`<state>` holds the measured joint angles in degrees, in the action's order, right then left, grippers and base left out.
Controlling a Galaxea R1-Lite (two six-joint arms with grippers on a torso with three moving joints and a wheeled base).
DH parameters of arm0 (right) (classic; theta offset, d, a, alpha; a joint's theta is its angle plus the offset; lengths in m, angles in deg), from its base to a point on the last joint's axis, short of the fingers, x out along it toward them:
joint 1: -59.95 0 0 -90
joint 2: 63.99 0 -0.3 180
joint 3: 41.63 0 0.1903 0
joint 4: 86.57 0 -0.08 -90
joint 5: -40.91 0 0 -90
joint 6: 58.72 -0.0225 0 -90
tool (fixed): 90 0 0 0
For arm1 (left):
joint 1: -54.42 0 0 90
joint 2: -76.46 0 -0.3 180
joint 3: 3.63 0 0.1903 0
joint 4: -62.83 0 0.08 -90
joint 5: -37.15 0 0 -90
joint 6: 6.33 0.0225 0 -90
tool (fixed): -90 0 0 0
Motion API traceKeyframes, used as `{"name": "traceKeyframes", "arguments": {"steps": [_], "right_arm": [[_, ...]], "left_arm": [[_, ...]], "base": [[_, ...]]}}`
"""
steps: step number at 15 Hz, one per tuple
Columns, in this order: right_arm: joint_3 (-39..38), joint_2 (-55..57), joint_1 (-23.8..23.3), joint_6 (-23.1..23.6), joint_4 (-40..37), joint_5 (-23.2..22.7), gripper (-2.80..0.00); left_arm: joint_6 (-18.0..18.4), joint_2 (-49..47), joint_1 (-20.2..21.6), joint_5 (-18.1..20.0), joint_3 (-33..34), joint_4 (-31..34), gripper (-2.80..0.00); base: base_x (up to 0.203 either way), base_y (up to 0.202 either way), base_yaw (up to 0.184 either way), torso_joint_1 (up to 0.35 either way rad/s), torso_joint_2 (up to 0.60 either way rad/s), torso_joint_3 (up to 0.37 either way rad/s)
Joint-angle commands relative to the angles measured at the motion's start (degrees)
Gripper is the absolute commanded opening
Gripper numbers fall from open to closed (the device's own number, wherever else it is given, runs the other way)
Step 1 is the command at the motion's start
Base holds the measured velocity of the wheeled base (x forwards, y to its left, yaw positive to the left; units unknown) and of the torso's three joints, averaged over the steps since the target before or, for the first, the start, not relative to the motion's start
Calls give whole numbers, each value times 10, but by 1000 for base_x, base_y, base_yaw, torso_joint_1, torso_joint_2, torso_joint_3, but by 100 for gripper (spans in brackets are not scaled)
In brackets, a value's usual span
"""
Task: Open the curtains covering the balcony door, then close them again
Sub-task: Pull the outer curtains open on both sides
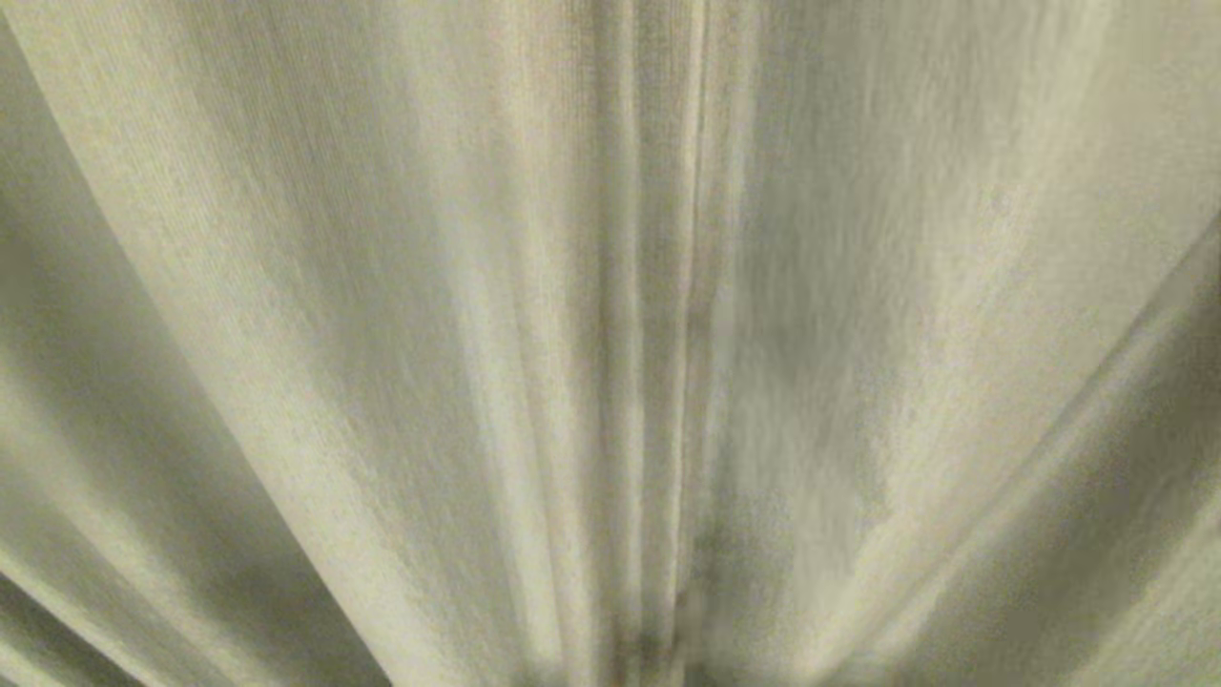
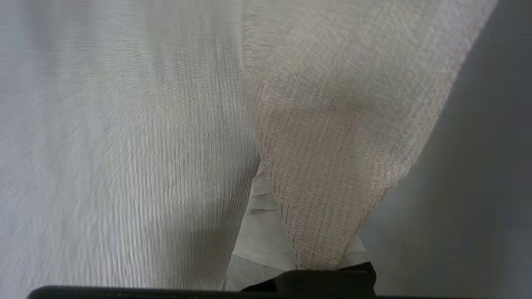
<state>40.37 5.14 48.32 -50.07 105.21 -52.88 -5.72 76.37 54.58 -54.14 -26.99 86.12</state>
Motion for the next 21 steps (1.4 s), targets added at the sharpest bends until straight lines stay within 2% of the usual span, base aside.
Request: {"name": "traceKeyframes", "arguments": {"steps": [1,7,13,21], "right_arm": [[9,-2,-61,-2,1,-2,-280],[23,10,-190,-21,-7,-23,-280],[27,51,-337,-71,-2,-90,-280],[75,127,-446,-95,4,-125,-280]], "left_arm": [[0,0,0,0,0,0,-280],[0,0,0,0,0,0,-280],[0,0,0,0,0,0,-280],[0,0,0,0,0,0,-280]], "base": [[0,0,0,0,0,0],[0,0,0,0,0,0],[0,0,0,0,0,0],[0,0,0,0,0,0]]}}
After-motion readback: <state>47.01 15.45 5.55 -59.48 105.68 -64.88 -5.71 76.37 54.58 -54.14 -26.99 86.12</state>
